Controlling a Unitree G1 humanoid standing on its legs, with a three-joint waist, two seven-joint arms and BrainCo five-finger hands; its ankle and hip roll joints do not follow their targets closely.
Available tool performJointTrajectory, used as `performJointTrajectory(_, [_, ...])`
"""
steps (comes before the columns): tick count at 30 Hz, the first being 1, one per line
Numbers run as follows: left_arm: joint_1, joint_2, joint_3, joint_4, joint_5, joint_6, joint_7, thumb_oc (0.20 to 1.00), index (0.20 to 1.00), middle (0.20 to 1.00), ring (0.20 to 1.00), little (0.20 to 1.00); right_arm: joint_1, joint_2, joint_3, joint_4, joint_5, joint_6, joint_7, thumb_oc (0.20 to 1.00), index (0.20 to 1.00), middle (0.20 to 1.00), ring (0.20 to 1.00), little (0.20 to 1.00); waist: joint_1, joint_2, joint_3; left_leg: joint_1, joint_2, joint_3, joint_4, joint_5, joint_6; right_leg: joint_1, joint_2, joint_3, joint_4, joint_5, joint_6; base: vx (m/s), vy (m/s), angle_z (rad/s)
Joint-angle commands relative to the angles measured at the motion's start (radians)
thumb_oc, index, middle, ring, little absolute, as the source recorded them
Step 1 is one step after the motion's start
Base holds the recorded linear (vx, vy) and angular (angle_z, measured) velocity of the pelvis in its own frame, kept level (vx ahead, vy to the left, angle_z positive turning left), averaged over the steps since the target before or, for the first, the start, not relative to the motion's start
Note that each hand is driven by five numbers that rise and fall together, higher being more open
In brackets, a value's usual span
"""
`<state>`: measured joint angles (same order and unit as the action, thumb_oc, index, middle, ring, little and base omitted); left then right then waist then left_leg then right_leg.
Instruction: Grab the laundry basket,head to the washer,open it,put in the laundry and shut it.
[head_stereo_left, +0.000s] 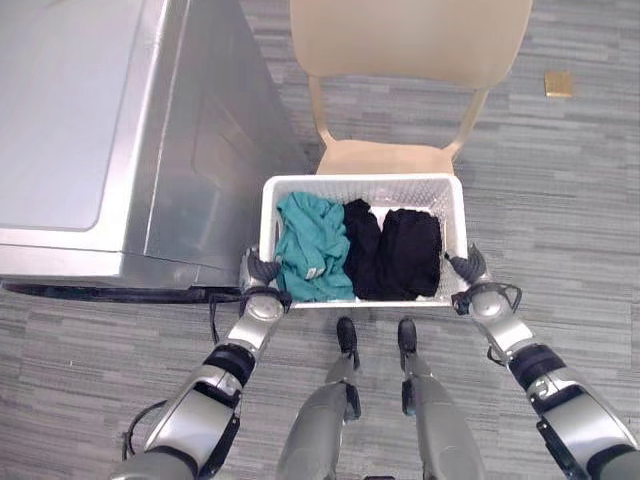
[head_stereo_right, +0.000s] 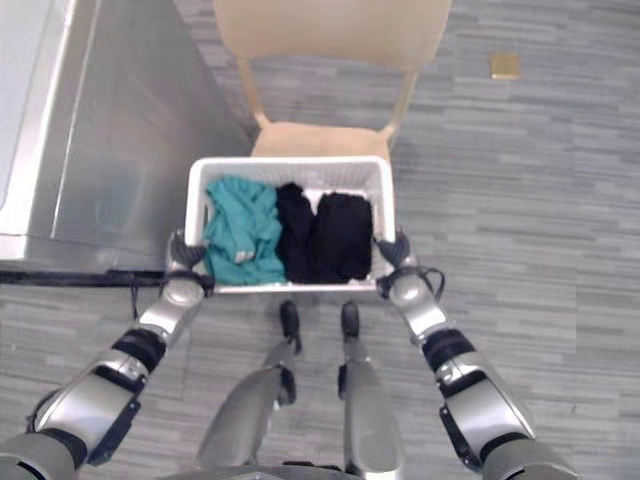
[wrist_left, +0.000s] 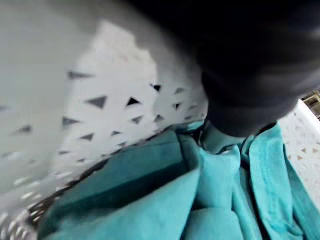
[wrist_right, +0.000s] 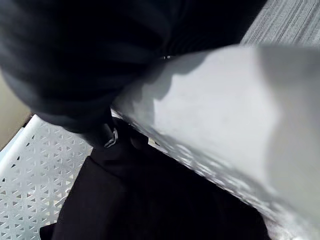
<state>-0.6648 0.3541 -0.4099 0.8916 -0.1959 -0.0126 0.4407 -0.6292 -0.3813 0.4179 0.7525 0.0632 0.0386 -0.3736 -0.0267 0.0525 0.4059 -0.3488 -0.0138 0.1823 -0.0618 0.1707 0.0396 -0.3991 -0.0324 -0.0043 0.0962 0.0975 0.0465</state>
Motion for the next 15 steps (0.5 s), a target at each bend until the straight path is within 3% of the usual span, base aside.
performJointTrajectory(1, [-0.170,-0.053,-0.055,-0.005,-0.010,-0.112,0.019,0.200,0.200,0.200,0.200,0.200,-0.112,0.091,0.057,-0.058,0.032,-0.098,-0.020,0.200,0.200,0.200,0.200,0.200,0.002,-0.056,-0.021,-0.066,0.009,-0.005,0.146,-0.132,-0.073,0.023,-0.114,-0.014,-0.010,-0.055,0.104,0.00,0.000,0.00])
performJointTrajectory(3, [-0.200,-0.054,-0.065,0.015,-0.006,-0.113,0.026,0.200,0.200,0.200,0.200,0.200,-0.135,0.101,0.061,-0.038,0.036,-0.099,-0.034,0.200,0.200,0.200,0.200,0.200,-0.001,-0.058,-0.014,-0.068,0.009,-0.003,0.142,-0.129,-0.074,0.020,-0.114,-0.015,-0.013,-0.050,0.107,0.00,0.000,0.00])
performJointTrajectory(4, [-0.206,-0.058,-0.072,0.011,-0.005,-0.118,0.026,0.630,0.630,0.630,0.630,0.630,-0.141,0.104,0.059,-0.028,0.042,-0.104,-0.039,0.200,0.200,0.200,0.200,0.200,-0.005,-0.061,-0.009,-0.068,0.011,-0.002,0.139,-0.126,-0.076,0.017,-0.117,-0.019,-0.017,-0.044,0.110,0.00,0.000,0.00])
performJointTrajectory(5, [-0.206,-0.058,-0.072,0.011,-0.005,-0.118,0.026,0.796,0.796,0.796,0.796,0.796,-0.141,0.104,0.059,-0.028,0.042,-0.104,-0.039,0.200,0.200,0.200,0.200,0.200,-0.005,-0.061,-0.009,-0.068,0.011,-0.002,0.139,-0.126,-0.076,0.017,-0.117,-0.019,-0.017,-0.044,0.110,0.03,-0.023,-0.03])
performJointTrajectory(6, [-0.192,-0.055,-0.072,0.000,-0.003,-0.119,0.025,1.000,1.000,1.000,1.000,1.000,-0.135,0.099,0.060,-0.026,0.040,-0.106,-0.039,0.416,0.416,0.416,0.416,0.416,-0.006,-0.063,-0.008,-0.065,0.011,-0.001,0.135,-0.125,-0.077,0.018,-0.118,-0.021,-0.020,-0.041,0.111,0.00,0.000,0.00])
performJointTrajectory(7, [-0.191,-0.055,-0.072,-0.001,-0.003,-0.119,0.025,1.000,1.000,1.000,1.000,1.000,-0.135,0.099,0.060,-0.027,0.040,-0.106,-0.039,0.592,0.592,0.592,0.592,0.592,-0.006,-0.063,-0.008,-0.065,0.011,-0.001,0.135,-0.125,-0.077,0.018,-0.118,-0.021,-0.020,-0.041,0.111,0.00,0.000,0.00])
performJointTrajectory(8, [-0.173,-0.059,-0.069,-0.014,-0.011,-0.121,0.023,1.000,1.000,1.000,1.000,1.000,-0.120,0.098,0.059,-0.034,0.033,-0.104,-0.040,1.000,1.000,1.000,1.000,1.000,-0.008,-0.064,-0.008,-0.064,0.011,0.000,0.134,-0.125,-0.077,0.018,-0.118,-0.023,-0.020,-0.039,0.112,0.03,-0.025,0.02])
performJointTrajectory(15, [0.054,-0.074,-0.012,-0.194,-0.037,-0.133,-0.005,1.000,1.000,1.000,1.000,1.000,0.052,0.085,0.017,-0.102,-0.023,-0.088,-0.038,1.000,1.000,1.000,1.000,1.000,-0.008,-0.066,-0.027,-0.021,0.014,0.000,0.153,-0.155,-0.068,0.048,-0.110,-0.015,-0.006,-0.057,0.100,0.05,-0.030,0.02])
